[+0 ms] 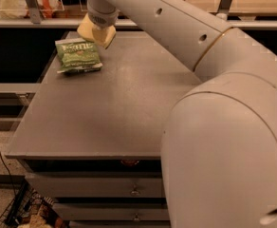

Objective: Move sponge near green jalapeno chip bag

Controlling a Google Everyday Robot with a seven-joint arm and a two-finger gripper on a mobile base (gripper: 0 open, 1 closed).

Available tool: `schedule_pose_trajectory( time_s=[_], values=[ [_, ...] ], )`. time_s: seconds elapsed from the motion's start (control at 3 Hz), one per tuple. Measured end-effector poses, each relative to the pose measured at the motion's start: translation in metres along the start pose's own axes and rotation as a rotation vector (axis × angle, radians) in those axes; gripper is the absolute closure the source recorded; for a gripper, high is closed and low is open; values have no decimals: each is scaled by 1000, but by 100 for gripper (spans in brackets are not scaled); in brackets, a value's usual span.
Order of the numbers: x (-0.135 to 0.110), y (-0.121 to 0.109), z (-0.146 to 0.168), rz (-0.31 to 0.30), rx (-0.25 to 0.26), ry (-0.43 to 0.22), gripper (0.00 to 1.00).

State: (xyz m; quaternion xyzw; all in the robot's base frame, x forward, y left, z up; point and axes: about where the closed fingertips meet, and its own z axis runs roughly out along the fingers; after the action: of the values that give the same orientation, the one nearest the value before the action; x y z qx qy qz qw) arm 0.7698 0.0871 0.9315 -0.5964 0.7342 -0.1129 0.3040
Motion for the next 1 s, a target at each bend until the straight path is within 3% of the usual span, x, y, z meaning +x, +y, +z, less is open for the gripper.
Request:
schedule_pose_trajectory(
  time_s=[0.33, 1.0],
  values=[
    [15, -6, -1, 22, 19, 28, 0],
    [14, -3, -5, -5, -7, -2, 0]
  ],
)
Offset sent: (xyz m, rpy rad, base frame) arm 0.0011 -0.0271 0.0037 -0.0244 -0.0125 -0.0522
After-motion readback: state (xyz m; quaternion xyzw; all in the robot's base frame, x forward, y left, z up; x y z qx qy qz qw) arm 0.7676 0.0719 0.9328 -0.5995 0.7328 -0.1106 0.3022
